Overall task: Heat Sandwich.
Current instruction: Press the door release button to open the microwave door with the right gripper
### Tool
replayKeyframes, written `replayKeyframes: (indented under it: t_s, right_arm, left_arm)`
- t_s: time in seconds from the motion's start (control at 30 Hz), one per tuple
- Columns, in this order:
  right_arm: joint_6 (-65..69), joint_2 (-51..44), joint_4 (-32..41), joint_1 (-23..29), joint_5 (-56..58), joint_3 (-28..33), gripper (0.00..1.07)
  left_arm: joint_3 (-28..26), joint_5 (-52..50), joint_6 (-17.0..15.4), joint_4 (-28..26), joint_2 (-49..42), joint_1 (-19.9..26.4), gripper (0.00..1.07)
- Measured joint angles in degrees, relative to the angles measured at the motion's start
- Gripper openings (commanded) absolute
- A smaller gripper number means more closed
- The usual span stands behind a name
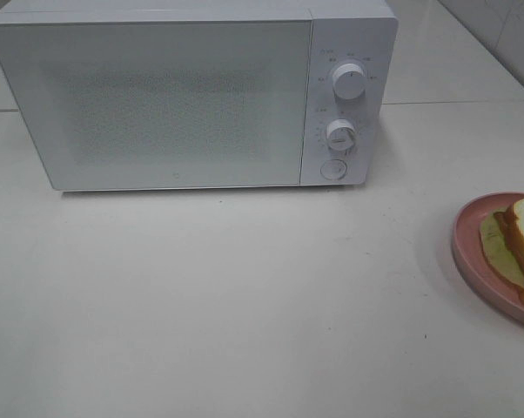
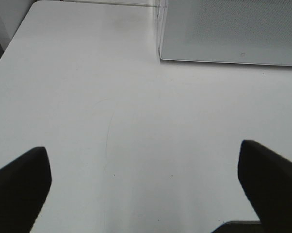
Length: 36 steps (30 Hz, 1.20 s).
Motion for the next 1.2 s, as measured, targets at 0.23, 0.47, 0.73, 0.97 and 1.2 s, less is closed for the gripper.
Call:
replayKeyframes:
  t_s: [0.23,0.47,0.73,0.97,1.2]
  right_arm:
    - [0.00,0.00,0.00,0.00,0.00,0.00,0.78]
    - [0.00,0.00,0.00,0.00,0.00,0.00,0.78]
    - [0.00,0.00,0.00,0.00,0.00,0.00,0.77]
    - [0.86,5.21,0.00,0.00,-2.01,-1.78,0.77]
    - [0.86,12.49,0.00,0.00,-8.48,-2.29,0.77]
  left_arm:
    - [0.00,0.00,0.00,0.00,0.00,0.00,0.98]
    - [0.00,0.00,0.00,0.00,0.00,0.00,0.98]
    - [0.00,0.00,0.00,0.00,0.00,0.00,0.98]
    - [0.00,0.00,0.00,0.00,0.00,0.00,0.98]
    - [0.00,0.00,0.00,0.00,0.00,0.00,0.98]
